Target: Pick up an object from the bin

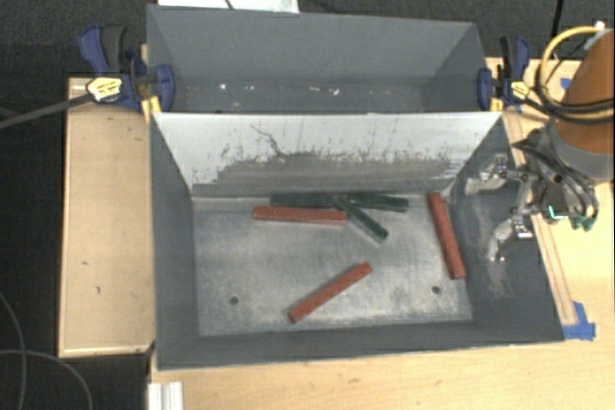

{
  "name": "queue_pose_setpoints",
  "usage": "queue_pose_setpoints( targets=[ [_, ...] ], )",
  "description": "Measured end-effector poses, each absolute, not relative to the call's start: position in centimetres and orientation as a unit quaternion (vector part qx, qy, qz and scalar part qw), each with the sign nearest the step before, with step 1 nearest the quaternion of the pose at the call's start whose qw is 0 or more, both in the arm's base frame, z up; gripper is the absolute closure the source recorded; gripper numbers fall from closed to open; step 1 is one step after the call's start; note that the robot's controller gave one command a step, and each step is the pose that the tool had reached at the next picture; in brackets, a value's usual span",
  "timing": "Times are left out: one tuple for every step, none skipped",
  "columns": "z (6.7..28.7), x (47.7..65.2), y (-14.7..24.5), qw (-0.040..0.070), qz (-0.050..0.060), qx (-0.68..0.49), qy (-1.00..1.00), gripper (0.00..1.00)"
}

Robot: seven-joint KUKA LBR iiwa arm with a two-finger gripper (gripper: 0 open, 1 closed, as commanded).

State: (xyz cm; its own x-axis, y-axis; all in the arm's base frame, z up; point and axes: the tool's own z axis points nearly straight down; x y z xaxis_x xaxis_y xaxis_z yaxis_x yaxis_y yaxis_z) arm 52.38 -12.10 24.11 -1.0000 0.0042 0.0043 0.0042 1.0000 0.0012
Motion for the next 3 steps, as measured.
queue_pose_setpoints(
  targets=[
    [24.5,52.5,-12.1,-0.002,0.0,0.0,-1.0,0.0],
    [19.5,52.3,-9.6,-0.005,0.001,-0.005,-1.0,0.0],
    [16.7,49.2,-6.9,0.001,0.0,-0.009,-1.0,0.0]
  ],
)
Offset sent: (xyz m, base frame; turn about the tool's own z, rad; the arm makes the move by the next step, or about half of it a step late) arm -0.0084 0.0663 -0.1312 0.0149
